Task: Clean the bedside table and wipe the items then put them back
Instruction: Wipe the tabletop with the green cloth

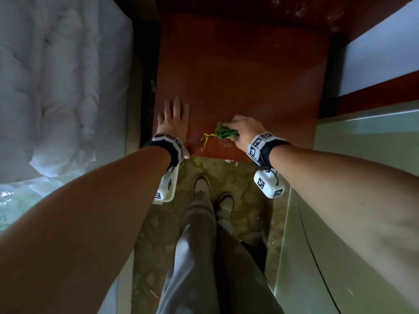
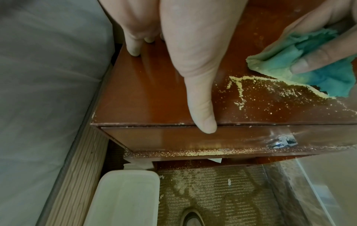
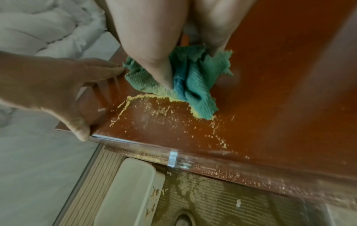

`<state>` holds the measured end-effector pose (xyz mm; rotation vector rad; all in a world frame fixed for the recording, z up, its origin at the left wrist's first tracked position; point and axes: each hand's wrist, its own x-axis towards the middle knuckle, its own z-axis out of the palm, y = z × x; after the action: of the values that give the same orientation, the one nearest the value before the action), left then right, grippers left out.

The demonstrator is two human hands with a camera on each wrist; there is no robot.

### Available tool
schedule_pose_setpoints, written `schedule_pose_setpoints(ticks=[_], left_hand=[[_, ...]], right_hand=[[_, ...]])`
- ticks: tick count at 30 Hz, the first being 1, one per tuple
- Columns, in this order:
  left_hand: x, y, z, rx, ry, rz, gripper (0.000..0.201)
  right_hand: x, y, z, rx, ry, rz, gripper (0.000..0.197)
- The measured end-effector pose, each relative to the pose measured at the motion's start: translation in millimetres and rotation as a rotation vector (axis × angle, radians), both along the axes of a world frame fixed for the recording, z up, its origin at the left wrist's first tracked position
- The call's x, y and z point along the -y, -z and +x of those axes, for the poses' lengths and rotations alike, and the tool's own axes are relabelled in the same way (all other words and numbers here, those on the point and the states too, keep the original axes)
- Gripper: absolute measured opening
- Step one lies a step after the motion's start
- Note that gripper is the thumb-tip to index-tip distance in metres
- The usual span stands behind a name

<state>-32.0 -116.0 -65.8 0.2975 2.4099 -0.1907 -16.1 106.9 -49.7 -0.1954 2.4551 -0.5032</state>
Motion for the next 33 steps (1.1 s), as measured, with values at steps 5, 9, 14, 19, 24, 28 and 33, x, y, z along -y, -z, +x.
schedule_pose_setpoints(ticks=[5,9,14,19,24,28,33], left_hand=[[-2.7,-5.1,0.6,-0.008,0.005,-0.013,0.164],[-2.5,-6.1,-0.3,-0.002,0.000,0.005,0.159],[-2.0,-7.6,-1.2,-0.006,0.051,-0.026,0.163],[-0.8,-5.4,-3.0,0.002,0.066,-0.025,0.162],[0.5,-3.6,-2.6,-0.008,0.078,-0.014,0.161],[1.8,-2.8,-2.7,-0.007,0.088,-0.004,0.161],[2.8,-2.9,-2.9,-0.016,0.106,-0.006,0.161]], right_hand=[[-28.3,-16.2,-0.1,-0.089,0.354,0.092,0.056],[-66.2,-14.9,17.7,-0.084,0.560,0.197,0.058],[-88.4,-0.4,47.4,0.030,0.752,0.290,0.065],[-66.5,10.1,70.6,0.130,0.825,0.301,0.072],[-29.2,14.7,75.5,0.164,0.871,0.252,0.076],[4.8,16.4,74.6,0.140,0.855,0.222,0.074],[41.3,14.4,64.6,0.129,0.772,0.173,0.078]])
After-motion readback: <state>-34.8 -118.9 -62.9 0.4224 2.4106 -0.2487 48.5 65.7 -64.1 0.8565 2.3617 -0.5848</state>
